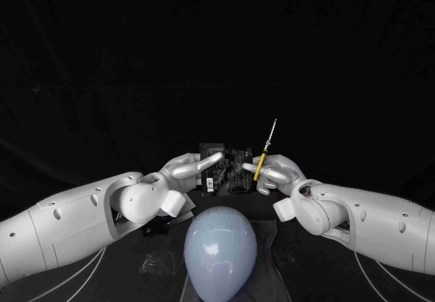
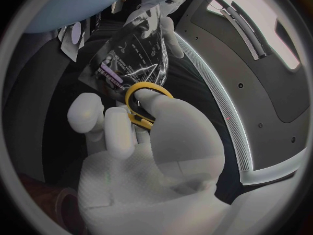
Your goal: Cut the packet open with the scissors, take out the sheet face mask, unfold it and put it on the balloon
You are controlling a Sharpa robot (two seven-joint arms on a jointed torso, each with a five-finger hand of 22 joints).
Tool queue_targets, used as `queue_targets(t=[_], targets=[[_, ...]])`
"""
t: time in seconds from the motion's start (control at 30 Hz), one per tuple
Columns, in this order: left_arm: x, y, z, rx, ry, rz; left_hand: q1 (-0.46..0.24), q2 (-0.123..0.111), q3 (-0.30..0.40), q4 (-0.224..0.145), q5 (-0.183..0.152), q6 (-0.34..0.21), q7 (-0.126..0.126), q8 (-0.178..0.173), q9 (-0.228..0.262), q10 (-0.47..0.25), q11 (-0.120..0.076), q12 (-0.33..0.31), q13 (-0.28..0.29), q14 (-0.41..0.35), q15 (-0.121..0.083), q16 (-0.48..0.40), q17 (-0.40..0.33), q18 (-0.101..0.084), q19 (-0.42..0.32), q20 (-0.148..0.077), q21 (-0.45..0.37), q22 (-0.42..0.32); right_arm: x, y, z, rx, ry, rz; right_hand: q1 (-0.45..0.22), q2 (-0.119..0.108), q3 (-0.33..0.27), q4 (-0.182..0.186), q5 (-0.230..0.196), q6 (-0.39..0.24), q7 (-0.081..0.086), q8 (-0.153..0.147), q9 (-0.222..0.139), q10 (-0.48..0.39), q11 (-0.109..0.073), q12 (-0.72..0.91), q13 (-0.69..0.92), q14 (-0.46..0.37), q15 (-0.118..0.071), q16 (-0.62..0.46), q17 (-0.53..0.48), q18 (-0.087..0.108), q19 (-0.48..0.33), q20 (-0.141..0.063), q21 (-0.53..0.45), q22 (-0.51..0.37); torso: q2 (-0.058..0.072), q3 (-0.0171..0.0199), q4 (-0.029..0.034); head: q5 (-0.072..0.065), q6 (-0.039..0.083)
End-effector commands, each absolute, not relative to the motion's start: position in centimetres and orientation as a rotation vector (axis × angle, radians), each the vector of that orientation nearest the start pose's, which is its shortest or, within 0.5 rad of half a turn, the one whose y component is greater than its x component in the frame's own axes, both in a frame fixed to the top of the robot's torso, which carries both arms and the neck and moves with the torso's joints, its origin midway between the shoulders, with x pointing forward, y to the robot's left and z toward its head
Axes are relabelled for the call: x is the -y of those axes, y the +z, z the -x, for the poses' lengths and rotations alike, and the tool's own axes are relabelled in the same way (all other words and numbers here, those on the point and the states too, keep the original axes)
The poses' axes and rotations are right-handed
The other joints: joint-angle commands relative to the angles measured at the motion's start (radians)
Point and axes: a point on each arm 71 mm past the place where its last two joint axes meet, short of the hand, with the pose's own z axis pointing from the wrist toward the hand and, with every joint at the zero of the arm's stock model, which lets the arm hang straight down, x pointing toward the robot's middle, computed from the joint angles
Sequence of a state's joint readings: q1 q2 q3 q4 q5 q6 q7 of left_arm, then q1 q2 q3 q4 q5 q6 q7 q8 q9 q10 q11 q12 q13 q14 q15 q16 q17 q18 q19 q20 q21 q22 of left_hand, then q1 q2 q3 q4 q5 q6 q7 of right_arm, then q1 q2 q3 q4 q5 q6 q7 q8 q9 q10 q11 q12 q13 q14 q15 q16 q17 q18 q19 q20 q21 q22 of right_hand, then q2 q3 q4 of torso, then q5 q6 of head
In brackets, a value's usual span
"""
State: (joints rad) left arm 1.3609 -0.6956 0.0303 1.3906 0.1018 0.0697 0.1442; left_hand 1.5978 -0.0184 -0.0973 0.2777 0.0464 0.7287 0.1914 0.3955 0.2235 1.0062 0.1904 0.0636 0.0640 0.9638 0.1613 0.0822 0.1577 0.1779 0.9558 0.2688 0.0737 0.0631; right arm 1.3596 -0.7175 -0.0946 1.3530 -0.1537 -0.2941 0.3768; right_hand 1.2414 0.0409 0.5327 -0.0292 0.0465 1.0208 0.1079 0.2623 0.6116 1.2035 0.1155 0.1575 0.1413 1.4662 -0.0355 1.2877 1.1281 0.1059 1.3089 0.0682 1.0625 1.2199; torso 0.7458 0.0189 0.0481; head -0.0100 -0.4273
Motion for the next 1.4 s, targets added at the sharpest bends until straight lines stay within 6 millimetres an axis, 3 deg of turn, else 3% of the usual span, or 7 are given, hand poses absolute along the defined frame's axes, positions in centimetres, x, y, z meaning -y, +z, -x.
queue_targets(t=[0.03,0.13,0.47,0.77,0.93,1.27,1.4], targets=[[-15.3,-8.9,-53.1,-1.640,-1.857,0.998,0.001,-0.010,-0.020,0.007,0.002,-0.012,0.057,-0.013,-0.008,-0.032,0.013,-0.001,-0.001,-0.026,0.011,-0.014,-0.006,0.002,-0.113,0.018,-0.016,-0.005,19.2,-11.9,-53.7,-1.390,1.490,-0.803,0.015,0.014,0.005,-0.001,0.003,0.000,-0.005,0.004,0.024,0.175,-0.085,0.006,0.002,0.019,-0.007,-0.005,0.001,0.004,0.007,-0.003,0.003,0.001,-0.001,0.0005,-0.0005,0.000,-0.001],[-15.8,-9.0,-53.5,-1.617,-1.785,1.025,0.001,-0.014,-0.027,0.008,0.002,-0.024,0.066,-0.021,-0.013,-0.059,0.022,-0.001,-0.001,-0.053,0.020,-0.018,-0.012,-0.004,-0.217,0.022,-0.020,-0.009,19.2,-11.8,-53.5,-1.389,1.494,-0.800,0.015,0.014,0.005,-0.002,0.003,0.000,-0.005,0.004,0.024,0.175,-0.086,0.006,0.002,0.019,-0.007,-0.005,0.002,0.004,0.008,-0.003,0.004,0.001,-0.001,0.0000,-0.0009,0.000,0.000],[-16.6,-9.9,-54.1,-1.603,-1.631,1.087,0.006,-0.023,-0.018,0.009,0.002,-0.022,0.081,-0.021,-0.016,-0.099,0.035,-0.002,-0.001,-0.101,0.035,-0.020,-0.023,-0.012,-0.253,0.023,-0.017,-0.008,19.1,-11.6,-53.3,-1.384,1.501,-0.797,0.015,0.014,0.006,-0.002,0.003,-0.001,-0.005,0.004,0.025,0.175,-0.086,0.006,0.002,0.019,-0.007,-0.004,0.002,0.004,0.008,-0.003,0.004,0.002,0.002,0.0001,-0.0012,-0.004,-0.002],[-16.1,-10.3,-54.1,-1.629,-1.624,1.084,0.038,-0.012,0.003,0.001,0.002,0.003,0.067,-0.010,-0.015,-0.080,0.025,0.008,0.002,-0.085,0.026,-0.006,-0.019,0.002,-0.178,0.021,0.004,0.000,18.6,-11.5,-53.4,-1.382,1.506,-0.799,0.016,0.014,0.007,-0.002,0.002,-0.001,-0.005,0.004,0.027,0.176,-0.086,0.006,0.003,0.019,-0.007,-0.005,0.002,0.004,0.008,-0.003,0.005,0.002,0.000,0.0003,0.0008,-0.006,-0.004],[-15.7,-10.3,-53.9,-1.650,-1.642,1.071,0.063,-0.005,0.011,-0.003,0.002,0.028,0.053,-0.004,-0.016,-0.048,0.011,0.013,0.002,-0.052,0.012,0.009,-0.012,0.008,-0.058,0.015,0.029,0.008,18.5,-11.5,-53.5,-1.375,1.501,-0.802,0.016,0.014,0.007,-0.003,0.003,-0.002,-0.005,0.005,0.029,0.176,-0.086,0.005,0.004,0.019,-0.007,-0.005,0.001,0.004,0.007,-0.003,0.003,0.001,0.000,-0.0003,0.0008,-0.006,-0.002],[-15.2,-10.1,-53.8,-1.643,-1.705,1.067,0.052,-0.007,-0.007,0.009,0.002,0.041,0.040,-0.010,-0.023,-0.016,0.000,0.012,0.002,-0.012,0.000,0.025,-0.004,0.007,-0.052,0.014,0.022,0.002,18.2,-11.5,-53.7,-1.374,1.501,-0.805,0.016,0.014,0.008,-0.004,0.003,-0.002,-0.005,0.006,0.030,0.177,-0.086,0.005,0.005,0.019,-0.007,-0.006,-0.001,0.004,0.007,-0.003,0.003,0.001,0.000,0.0001,0.0000,-0.004,0.001],[-15.1,-10.0,-53.8,-1.625,-1.724,1.069,0.062,0.005,-0.007,0.006,0.002,0.054,0.031,-0.007,-0.023,0.007,-0.008,0.017,0.003,0.007,-0.007,0.034,0.000,0.008,-0.045,0.012,0.023,0.003,18.1,-11.6,-53.7,-1.376,1.503,-0.804,0.016,0.014,0.008,-0.004,0.003,-0.002,-0.005,0.006,0.030,0.177,-0.086,0.005,0.005,0.019,-0.007,-0.006,-0.001,0.004,0.007,-0.003,0.003,0.001,0.000,0.0001,-0.0003,-0.004,0.002]])
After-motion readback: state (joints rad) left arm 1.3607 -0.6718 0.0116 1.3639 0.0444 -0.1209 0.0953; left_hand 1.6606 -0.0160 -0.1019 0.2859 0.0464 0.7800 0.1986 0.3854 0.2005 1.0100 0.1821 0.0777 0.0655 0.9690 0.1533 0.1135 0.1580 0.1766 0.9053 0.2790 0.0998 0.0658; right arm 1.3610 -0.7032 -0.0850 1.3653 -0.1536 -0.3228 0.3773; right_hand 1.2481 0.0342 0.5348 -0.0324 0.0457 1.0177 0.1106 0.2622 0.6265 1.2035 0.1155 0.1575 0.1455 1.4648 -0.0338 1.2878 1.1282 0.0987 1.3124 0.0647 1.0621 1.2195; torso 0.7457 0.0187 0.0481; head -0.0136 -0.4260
